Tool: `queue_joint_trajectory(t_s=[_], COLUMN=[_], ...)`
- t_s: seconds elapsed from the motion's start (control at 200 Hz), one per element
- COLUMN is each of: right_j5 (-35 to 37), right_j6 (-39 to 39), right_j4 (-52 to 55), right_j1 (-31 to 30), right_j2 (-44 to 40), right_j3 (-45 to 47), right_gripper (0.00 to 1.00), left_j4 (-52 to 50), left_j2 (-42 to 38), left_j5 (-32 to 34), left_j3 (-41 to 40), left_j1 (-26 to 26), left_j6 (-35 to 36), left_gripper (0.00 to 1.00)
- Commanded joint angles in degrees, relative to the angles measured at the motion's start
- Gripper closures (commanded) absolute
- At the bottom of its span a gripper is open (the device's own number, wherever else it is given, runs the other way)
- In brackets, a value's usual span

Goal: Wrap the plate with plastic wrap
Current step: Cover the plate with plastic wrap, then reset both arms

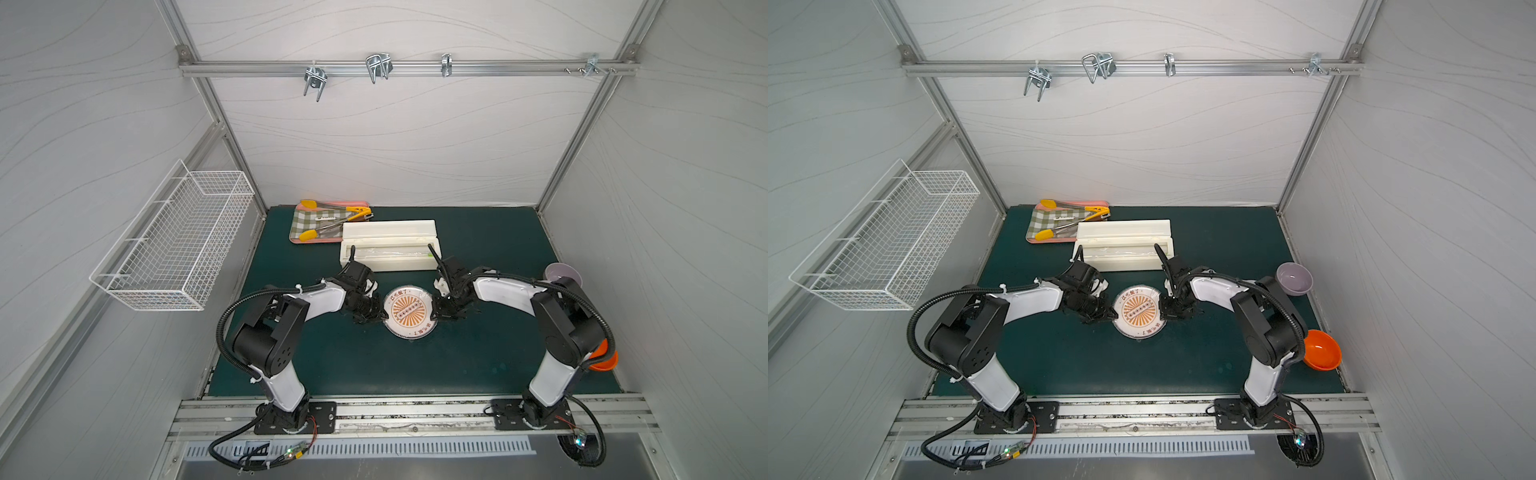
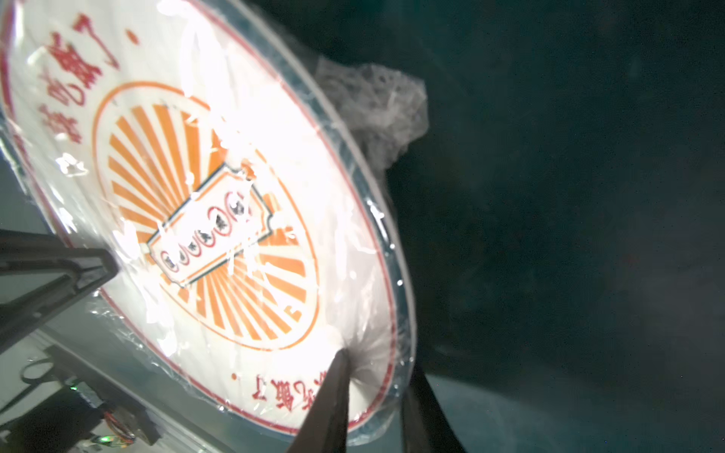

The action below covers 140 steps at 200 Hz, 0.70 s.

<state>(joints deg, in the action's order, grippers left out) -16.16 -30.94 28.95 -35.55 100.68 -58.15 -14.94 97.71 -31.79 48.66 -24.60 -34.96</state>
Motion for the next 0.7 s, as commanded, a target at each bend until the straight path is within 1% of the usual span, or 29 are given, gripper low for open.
queue_joint_trajectory(t_s=[0.0, 0.105, 0.165, 0.205, 0.26, 0.3, 0.355, 0.395, 0.435, 0.515, 0.56, 0.595, 0.655, 0.695], right_j5=[-5.06, -7.92, -9.93, -10.78, -11.50, -11.52, -12.11, -12.22, -11.96, -8.65, -6.45, -3.37, 3.48, 8.70], right_j6=[-2.53, -3.81, -4.58, -4.93, -5.07, -4.99, -4.71, -4.00, -2.62, 1.53, 4.40, 6.05, 7.88, 8.13], right_j4=[-5.09, -7.30, -8.56, -8.98, -8.80, -8.16, -7.33, -6.29, -4.64, 0.69, 3.16, 4.45, 3.23, -0.29], right_j1=[-0.29, 1.11, 2.09, 2.58, 3.00, 3.43, 4.54, 5.53, 6.77, 9.03, 9.97, 10.46, 11.06, 11.58], right_j2=[0.12, 0.14, -0.02, -0.45, -1.21, -1.97, -3.35, -4.60, -6.38, -11.68, -15.27, -17.95, -23.74, -27.75], right_j3=[1.55, 2.76, 3.67, 4.07, 4.42, 4.58, 5.08, 5.31, 5.24, 3.86, 2.83, 2.30, 3.17, 5.25], right_gripper=[0.80, 0.80, 0.80, 0.80, 0.77, 0.69, 0.62, 0.56, 0.47, 0.35, 0.28, 0.23, 0.16, 0.14], left_j4=[5.23, 4.74, 4.71, 4.30, 3.32, 2.74, 1.65, 0.54, -1.41, -5.71, -7.93, -8.59, -6.76, -2.42], left_j2=[1.08, 2.30, 2.31, 2.12, 1.56, 0.77, -0.85, -2.28, -4.15, -9.74, -13.64, -17.01, -23.46, -27.94], left_j5=[-0.72, -0.66, -0.51, -0.33, -0.07, -0.04, 0.38, 0.91, 1.41, 3.84, 5.86, 7.96, 13.70, 18.14], left_j3=[0.18, 0.40, 0.09, -0.12, -0.06, -0.13, -0.11, -0.15, 0.12, 0.39, 0.47, 0.16, -1.74, -4.33], left_j1=[-0.36, 0.33, 0.68, 0.98, 1.88, 2.67, 3.73, 4.45, 5.09, 5.53, 5.53, 5.58, 5.27, 4.82], left_j6=[-0.06, 0.00, -0.11, -0.17, -0.13, -0.11, -0.12, 0.30, 0.97, 2.78, 4.13, 4.94, 6.15, 8.19], left_gripper=[0.90, 0.90, 0.88, 0.86, 0.75, 0.67, 0.55, 0.49, 0.43, 0.34, 0.32, 0.30, 0.29, 0.28])
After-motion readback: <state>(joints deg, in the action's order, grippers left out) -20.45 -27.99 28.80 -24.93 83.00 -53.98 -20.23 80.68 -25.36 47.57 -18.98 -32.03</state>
